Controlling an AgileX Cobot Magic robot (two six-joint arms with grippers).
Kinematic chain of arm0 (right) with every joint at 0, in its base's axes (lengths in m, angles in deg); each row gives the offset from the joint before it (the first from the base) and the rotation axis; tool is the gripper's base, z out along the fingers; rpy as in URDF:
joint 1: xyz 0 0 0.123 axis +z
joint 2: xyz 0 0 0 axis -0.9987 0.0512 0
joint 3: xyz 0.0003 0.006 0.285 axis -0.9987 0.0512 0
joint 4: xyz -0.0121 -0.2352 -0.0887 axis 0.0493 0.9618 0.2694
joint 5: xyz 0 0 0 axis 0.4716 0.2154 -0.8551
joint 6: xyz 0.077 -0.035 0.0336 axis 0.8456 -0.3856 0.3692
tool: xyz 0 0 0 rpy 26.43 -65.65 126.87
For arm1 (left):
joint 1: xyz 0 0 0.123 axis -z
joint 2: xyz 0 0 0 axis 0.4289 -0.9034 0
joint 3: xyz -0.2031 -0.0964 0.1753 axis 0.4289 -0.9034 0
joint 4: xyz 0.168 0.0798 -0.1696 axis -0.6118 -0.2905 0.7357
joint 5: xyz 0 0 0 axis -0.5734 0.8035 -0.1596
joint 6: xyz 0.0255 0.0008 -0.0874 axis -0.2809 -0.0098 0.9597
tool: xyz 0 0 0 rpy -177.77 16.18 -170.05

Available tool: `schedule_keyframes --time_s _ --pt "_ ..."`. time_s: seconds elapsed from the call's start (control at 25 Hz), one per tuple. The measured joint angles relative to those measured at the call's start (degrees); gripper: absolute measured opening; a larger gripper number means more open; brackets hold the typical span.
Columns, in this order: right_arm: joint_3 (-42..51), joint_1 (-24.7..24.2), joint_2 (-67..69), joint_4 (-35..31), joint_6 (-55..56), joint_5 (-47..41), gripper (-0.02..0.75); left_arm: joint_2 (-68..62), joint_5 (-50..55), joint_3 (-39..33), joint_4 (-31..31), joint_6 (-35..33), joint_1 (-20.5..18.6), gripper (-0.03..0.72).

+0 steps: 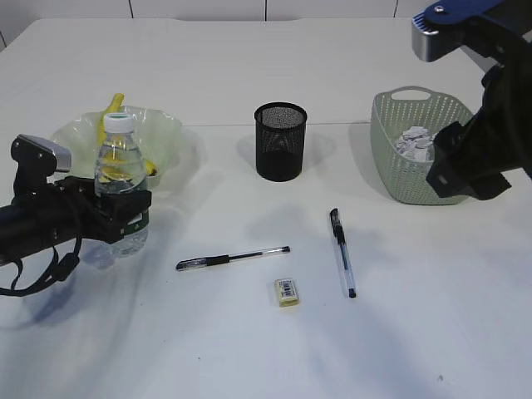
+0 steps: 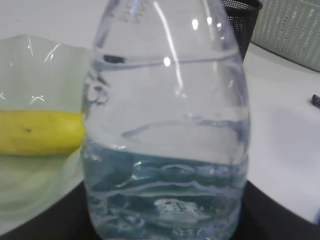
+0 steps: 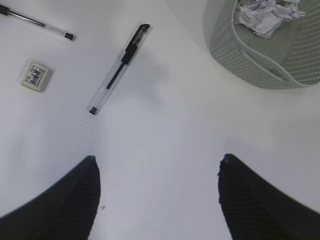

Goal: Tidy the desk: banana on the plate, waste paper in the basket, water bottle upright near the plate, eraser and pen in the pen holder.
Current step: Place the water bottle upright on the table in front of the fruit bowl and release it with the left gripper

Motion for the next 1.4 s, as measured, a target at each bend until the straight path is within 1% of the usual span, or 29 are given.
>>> schedule_keyframes --time_s 0.24,0.6,0.72,0.88,1.16,1.4 --pt "0.0 0.0 0.0 0.4 0.0 0.0 0.549 -1.1 -1.2 0.3 2.7 -2.1 0.0 0.400" --pt "0.0 0.0 0.0 0.5 0.0 0.0 0.549 -2.8 -2.5 2.2 2.7 -2.4 0.0 0.403" --pt "0.0 0.0 0.0 0.5 0.0 0.0 0.549 -2.9 -2.5 2.2 2.7 -2.5 0.0 0.428" --pt "0.0 0.0 0.0 0.5 0.0 0.0 0.549 -2.9 -2.5 2.2 2.4 -2.6 0.0 0.482" --pt "0.0 0.0 0.0 0.5 0.0 0.0 0.549 -2.9 -2.3 2.2 0.5 -2.7 0.0 0.506" --pt "0.0 0.0 0.0 0.6 0.0 0.0 0.549 -2.9 -1.7 2.2 0.0 -2.7 0.0 0.561"
